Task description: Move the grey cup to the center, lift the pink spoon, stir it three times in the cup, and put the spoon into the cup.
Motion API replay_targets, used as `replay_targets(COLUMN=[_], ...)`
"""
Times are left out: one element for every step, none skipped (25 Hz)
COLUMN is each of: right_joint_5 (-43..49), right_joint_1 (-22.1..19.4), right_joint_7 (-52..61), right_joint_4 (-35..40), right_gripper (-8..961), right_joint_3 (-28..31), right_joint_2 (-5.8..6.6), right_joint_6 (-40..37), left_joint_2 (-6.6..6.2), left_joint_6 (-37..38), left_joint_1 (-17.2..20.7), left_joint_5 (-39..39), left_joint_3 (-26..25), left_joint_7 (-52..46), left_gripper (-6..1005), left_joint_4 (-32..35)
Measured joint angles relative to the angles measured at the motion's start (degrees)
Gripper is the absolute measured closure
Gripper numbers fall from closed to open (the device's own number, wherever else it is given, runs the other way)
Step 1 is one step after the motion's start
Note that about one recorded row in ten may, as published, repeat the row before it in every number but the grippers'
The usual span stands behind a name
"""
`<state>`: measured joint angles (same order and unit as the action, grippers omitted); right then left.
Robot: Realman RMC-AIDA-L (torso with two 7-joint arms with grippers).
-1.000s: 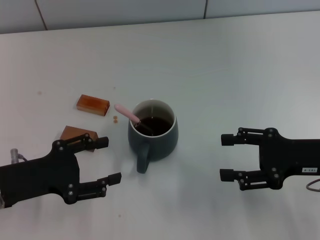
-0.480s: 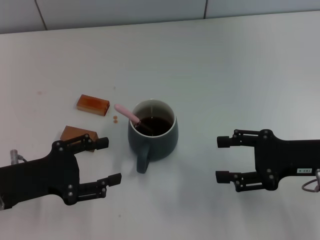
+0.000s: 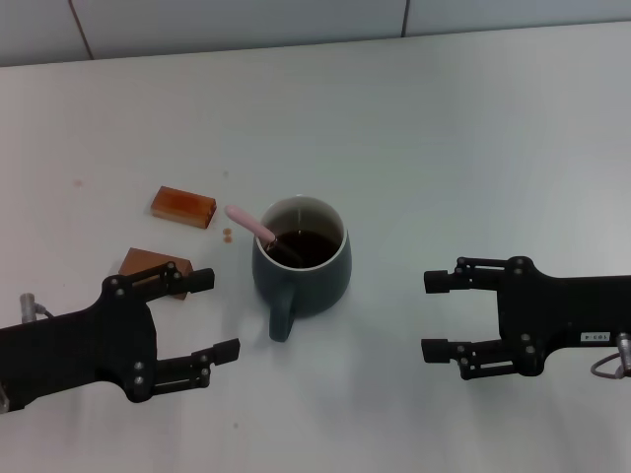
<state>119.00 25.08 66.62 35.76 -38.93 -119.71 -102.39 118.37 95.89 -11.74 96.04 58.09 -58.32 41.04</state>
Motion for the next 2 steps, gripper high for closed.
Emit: replay_targets(right_joint_5=[0.0, 0.0], right_joint_1=[0.0, 0.0], right_joint_7=[0.0, 0.0], right_joint_4=[0.0, 0.0], right_gripper=[142, 142], right_joint_3=[0.0, 0.0], right_joint_2=[0.0, 0.0], right_joint_6=[0.0, 0.0], left_joint_2=[0.01, 0.02], left_joint_6=[0.0, 0.04], left_joint_1=[0.01, 0.04], left_joint_5=[-0.09, -0.2], left_joint_3=[0.0, 0.0], left_joint_7=[0.0, 0.0], left_gripper=[208, 208], left_joint_4=[0.0, 0.0])
